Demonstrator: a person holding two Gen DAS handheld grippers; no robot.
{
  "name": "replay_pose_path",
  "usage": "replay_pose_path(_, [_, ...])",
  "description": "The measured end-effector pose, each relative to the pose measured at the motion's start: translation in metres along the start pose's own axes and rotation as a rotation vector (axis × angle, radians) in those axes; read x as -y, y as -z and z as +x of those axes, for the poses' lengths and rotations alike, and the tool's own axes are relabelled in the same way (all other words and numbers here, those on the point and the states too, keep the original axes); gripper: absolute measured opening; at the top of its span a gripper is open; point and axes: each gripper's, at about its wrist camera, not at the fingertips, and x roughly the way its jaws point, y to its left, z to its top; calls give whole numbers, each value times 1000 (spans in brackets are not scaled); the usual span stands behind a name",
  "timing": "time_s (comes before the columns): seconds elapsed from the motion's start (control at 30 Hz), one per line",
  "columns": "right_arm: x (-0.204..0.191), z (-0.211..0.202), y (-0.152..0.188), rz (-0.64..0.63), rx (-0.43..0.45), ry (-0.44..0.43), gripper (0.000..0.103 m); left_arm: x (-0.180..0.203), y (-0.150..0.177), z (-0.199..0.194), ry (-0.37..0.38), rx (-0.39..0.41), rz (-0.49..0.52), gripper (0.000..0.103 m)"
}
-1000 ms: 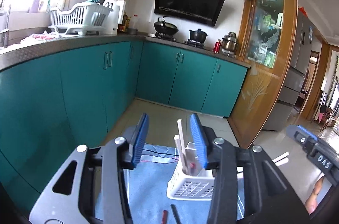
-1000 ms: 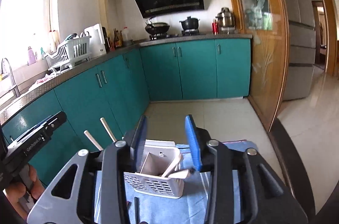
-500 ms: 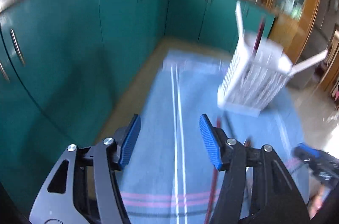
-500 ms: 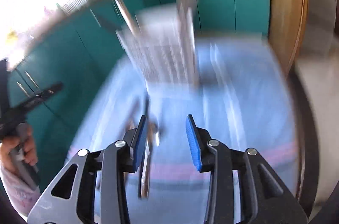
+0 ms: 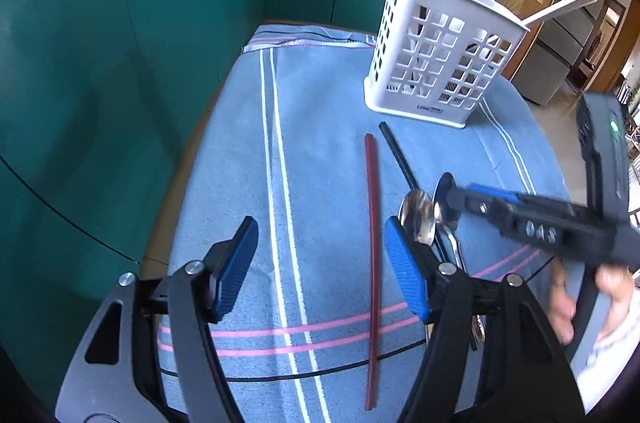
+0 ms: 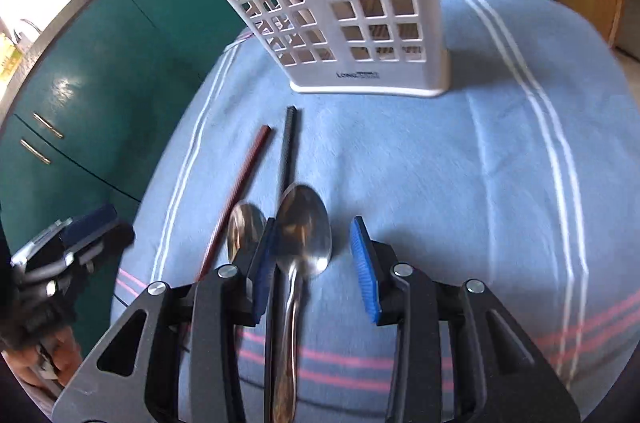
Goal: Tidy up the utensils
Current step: 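Grasp the gold-handled spoon with the left tool while the right tool grasps the other spoon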
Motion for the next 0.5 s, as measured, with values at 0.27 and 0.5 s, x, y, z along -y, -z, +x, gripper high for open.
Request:
replay_pose_path(0.27, [14,18,-15,17,-42,-179,12,4,-4,12,26,-26,2,65])
replay_pose_path(0.5, [25,-6,-8,9,-4,-194,2,23,-13,36,196,-50,63,65])
